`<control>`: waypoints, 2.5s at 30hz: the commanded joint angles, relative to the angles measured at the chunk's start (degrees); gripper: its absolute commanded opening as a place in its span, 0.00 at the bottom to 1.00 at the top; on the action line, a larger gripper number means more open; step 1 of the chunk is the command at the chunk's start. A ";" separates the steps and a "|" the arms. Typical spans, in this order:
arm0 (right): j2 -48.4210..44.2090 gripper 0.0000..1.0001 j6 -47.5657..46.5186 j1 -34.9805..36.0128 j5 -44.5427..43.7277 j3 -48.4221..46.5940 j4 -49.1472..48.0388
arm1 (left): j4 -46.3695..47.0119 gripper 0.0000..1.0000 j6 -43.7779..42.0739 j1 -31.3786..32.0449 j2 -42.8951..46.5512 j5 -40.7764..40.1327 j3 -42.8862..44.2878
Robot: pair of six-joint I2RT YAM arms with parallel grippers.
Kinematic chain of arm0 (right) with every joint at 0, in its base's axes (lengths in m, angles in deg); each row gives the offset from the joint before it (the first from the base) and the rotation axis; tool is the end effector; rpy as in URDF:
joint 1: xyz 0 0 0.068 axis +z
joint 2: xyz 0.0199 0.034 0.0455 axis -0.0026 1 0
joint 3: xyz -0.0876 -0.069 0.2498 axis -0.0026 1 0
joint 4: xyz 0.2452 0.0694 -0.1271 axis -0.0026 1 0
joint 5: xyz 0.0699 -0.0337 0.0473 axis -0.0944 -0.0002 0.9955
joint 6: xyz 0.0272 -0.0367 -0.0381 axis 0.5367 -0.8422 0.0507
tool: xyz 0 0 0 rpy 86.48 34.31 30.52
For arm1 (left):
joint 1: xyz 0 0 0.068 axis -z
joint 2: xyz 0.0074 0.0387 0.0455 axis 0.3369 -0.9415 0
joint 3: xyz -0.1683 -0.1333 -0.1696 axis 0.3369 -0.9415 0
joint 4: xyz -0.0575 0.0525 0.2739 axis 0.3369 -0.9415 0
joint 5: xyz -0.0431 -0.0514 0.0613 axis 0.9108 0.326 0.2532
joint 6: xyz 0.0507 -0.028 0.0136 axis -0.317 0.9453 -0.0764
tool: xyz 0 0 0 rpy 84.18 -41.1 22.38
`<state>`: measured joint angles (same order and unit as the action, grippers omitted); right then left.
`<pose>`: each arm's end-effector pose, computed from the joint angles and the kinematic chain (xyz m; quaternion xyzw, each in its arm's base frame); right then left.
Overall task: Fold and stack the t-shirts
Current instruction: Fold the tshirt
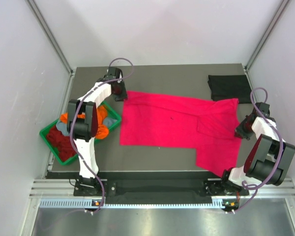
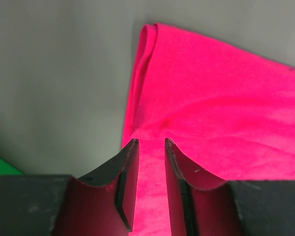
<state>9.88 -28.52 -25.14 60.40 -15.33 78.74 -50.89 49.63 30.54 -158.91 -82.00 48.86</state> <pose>0.2520 -0.1150 0.1626 0.3910 0.8998 0.0205 0.1923 0.4746 -0.0936 0.1876 -0.0932 0.9520 -0.1124 0.2689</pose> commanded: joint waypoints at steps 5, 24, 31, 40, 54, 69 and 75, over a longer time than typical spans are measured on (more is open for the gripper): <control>-0.38 0.00 -0.49 -0.85 0.73 -1.15 -2.19 | 1.82 0.30 1.25 -0.22 -3.08 -1.45 1.81; -1.08 0.00 -0.40 -1.63 0.29 -1.77 -1.83 | 1.47 0.00 -0.24 -0.22 -4.23 -0.12 3.56; -2.84 0.00 -0.05 -2.69 -0.85 -1.68 -1.75 | 0.07 0.00 -0.15 -0.04 -1.15 -0.74 3.74; -3.54 0.00 0.04 -3.22 -0.94 -2.30 -1.31 | -2.66 0.00 -0.51 0.49 -0.53 -0.56 2.78; -4.15 0.00 -0.04 -4.27 -0.77 -2.39 -1.31 | -4.50 0.00 0.29 0.49 2.63 -2.41 5.85; -3.54 0.00 -0.31 -4.89 -0.06 -2.39 -1.48 | -5.56 0.00 -2.08 0.75 0.96 -2.58 0.84; -3.45 0.00 -0.66 -4.89 0.55 -2.21 -1.57 | -6.26 0.09 -2.88 1.01 0.00 -2.67 -0.39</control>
<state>7.72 -28.50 -29.18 60.68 -15.46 77.91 -56.13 48.07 31.37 -159.35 -83.66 49.03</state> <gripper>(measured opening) 0.006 0.075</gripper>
